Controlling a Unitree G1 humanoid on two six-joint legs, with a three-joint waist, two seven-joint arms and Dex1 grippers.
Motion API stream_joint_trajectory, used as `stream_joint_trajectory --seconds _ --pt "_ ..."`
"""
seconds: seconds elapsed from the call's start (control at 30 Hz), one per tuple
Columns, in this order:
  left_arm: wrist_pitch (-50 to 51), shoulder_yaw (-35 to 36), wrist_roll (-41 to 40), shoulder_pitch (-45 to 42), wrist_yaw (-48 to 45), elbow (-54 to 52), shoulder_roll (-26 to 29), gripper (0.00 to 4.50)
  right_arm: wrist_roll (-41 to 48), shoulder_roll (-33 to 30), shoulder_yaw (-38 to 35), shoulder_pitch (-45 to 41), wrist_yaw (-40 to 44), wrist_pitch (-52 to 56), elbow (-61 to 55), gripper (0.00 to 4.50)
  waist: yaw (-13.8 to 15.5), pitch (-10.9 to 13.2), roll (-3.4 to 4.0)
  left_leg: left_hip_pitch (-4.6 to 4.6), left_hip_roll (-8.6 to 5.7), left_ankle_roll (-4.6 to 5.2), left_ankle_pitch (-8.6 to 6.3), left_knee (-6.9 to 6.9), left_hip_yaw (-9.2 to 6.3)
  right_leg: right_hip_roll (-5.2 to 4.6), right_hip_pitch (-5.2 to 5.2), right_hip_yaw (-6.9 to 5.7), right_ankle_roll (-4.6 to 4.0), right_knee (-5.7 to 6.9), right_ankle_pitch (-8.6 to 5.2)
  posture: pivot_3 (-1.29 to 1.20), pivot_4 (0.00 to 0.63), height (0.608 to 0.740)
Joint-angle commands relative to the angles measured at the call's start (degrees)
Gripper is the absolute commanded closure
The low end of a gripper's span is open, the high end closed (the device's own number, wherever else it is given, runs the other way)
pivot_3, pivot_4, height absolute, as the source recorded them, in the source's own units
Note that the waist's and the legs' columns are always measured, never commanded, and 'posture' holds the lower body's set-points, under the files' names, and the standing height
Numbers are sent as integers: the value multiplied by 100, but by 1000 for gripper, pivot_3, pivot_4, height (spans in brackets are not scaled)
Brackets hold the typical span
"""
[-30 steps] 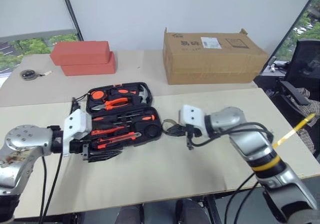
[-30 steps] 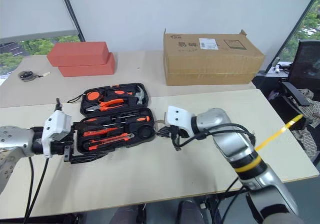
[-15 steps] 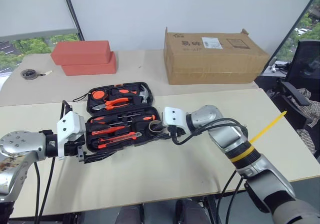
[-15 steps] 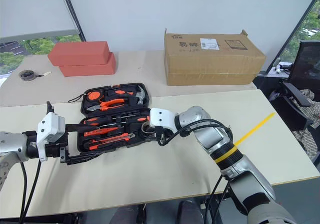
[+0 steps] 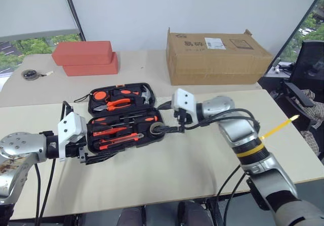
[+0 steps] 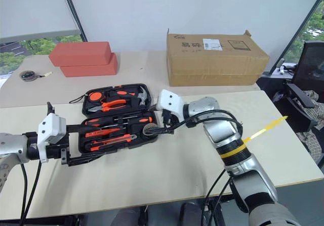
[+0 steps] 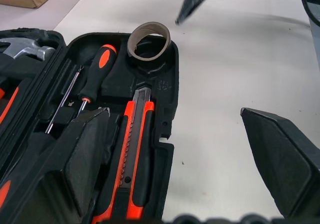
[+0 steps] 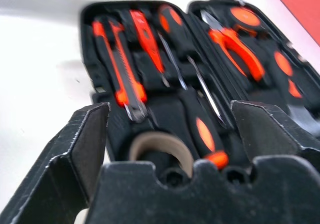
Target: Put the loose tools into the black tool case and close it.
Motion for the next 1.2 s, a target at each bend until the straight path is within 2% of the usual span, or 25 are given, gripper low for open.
stream_joint_trajectory --seconds 0.03,0.07,0.13,0.27,0.3,0.47,0.7,0.87,0.97,1.03,1.2 --pt "-83 98 -31 -102 -9 -9 18 0 -98 -207 -53 27 106 -249 65 1853 -9 0 0 0 1 0 0 -1 0 0 -1 0 0 0 0 0 150 713" --pt "-83 102 -34 -110 -15 -2 24 0 -185 -259 18 37 107 -305 131 2081 -13 0 0 0 1 0 0 -2 0 0 -2 1 0 0 0 0 150 713" --pt "-81 107 -34 -127 -29 11 38 0 -339 -266 106 45 59 -459 279 2853 -40 0 -1 0 2 -1 0 -5 1 2 -4 0 0 2 0 0 150 713" --pt "-78 126 -26 -127 -53 16 57 0 -376 -24 211 54 24 -494 273 4216 -104 -1 -1 2 4 -4 2 -9 3 5 -4 1 0 3 0 0 150 713" --pt "-76 129 -25 -125 -53 15 59 0 -395 35 255 52 15 -519 272 4441 -120 -1 -1 2 4 -4 2 -10 3 5 -4 1 0 3 0 0 150 713" --pt "-73 174 -13 -85 -48 -14 72 0 -409 182 309 67 15 -487 206 4441 -116 -1 -1 2 3 -4 2 -10 2 5 -3 1 0 2 0 0 150 713" --pt "-163 294 76 -54 36 175 18 0 -384 37 126 30 -36 -521 309 4441 -98 0 -1 2 3 -4 2 -9 -1 3 -2 1 0 2 0 0 150 713" --pt "-120 572 -59 -465 712 1113 -598 0 -242 579 -471 -426 -1050 -507 1424 4441 -120 -1 -2 6 2 -9 6 -9 2 4 -1 1 -4 4 3 0 150 713" --pt "17 732 -5 -997 1191 2279 -840 0 68 1120 -930 -864 -1480 -174 2384 3685 -140 -2 -3 7 8 -22 15 -9 2 16 -1 0 -12 12 9 0 150 713" --pt "14 776 164 -1460 1573 3222 -874 0 272 1519 -1326 -1294 -1898 -18 3314 2993 -149 0 -8 27 10 -27 18 -13 4 21 9 4 -44 20 28 0 150 713" --pt "-103 653 481 -2051 1847 4358 -821 0 492 1972 -1892 -2003 -2209 -99 4884 2993 -168 -2 -20 28 32 -44 29 -39 3 48 7 0 -68 9 44 0 150 713"
